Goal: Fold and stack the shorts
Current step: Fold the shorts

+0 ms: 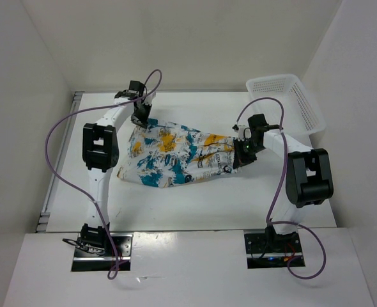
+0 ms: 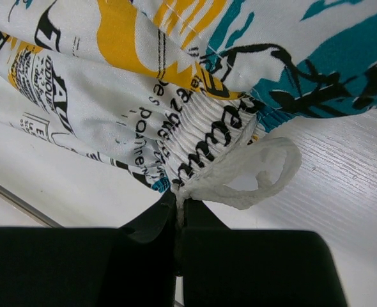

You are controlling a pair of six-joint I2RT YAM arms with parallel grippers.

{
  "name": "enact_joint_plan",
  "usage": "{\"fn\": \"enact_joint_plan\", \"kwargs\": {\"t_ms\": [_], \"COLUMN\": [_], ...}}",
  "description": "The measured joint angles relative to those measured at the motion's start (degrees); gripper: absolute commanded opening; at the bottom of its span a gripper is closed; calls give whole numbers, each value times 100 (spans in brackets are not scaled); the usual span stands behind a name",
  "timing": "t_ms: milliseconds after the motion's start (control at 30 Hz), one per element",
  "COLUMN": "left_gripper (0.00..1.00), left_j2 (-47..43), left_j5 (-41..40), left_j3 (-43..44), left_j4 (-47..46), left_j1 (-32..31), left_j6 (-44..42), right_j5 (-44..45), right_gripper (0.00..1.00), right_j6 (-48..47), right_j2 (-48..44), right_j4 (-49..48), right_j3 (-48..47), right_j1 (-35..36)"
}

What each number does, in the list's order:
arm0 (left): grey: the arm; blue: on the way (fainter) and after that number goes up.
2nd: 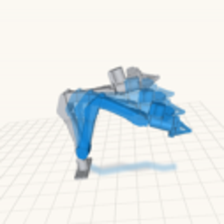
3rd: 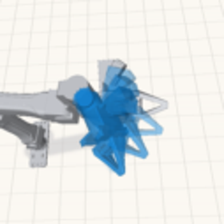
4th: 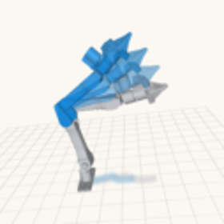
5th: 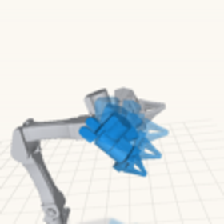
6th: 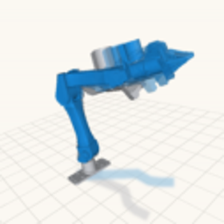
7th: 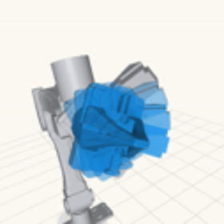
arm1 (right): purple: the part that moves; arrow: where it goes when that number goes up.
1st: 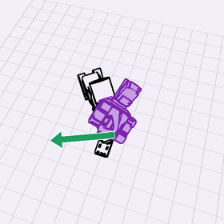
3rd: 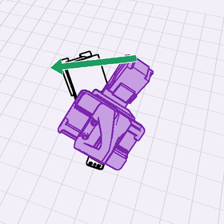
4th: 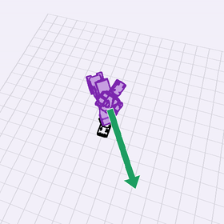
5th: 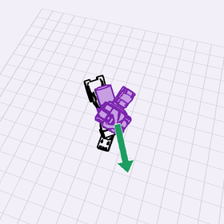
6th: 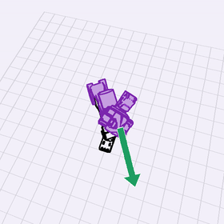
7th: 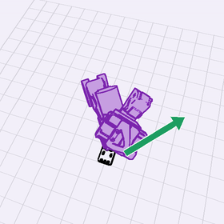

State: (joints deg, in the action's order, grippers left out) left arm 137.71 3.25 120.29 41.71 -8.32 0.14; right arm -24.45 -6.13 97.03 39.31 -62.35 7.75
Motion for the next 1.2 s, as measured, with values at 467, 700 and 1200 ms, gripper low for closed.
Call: {"fn": "enact_joint_plan", "kwargs": {"t_ms": [467,700,1200], "left_gripper": [63,28,0], "left_j2": [-55,-55,-289], "left_j5": [111,356,284], "left_j3": [-24,-94,-160], "left_j4": [-7,13,37], "left_j1": [-24,-35,-59], "left_j6": [-20,17,7], "right_j5": [-7,-48,-107], "right_gripper": [0,0,0], "right_j6": [-31,-105,-146], "right_j2": [13,13,13], "right_j4": [11,13,22], "right_j3": [0,0,0], "right_j1": [0,0,0]}}
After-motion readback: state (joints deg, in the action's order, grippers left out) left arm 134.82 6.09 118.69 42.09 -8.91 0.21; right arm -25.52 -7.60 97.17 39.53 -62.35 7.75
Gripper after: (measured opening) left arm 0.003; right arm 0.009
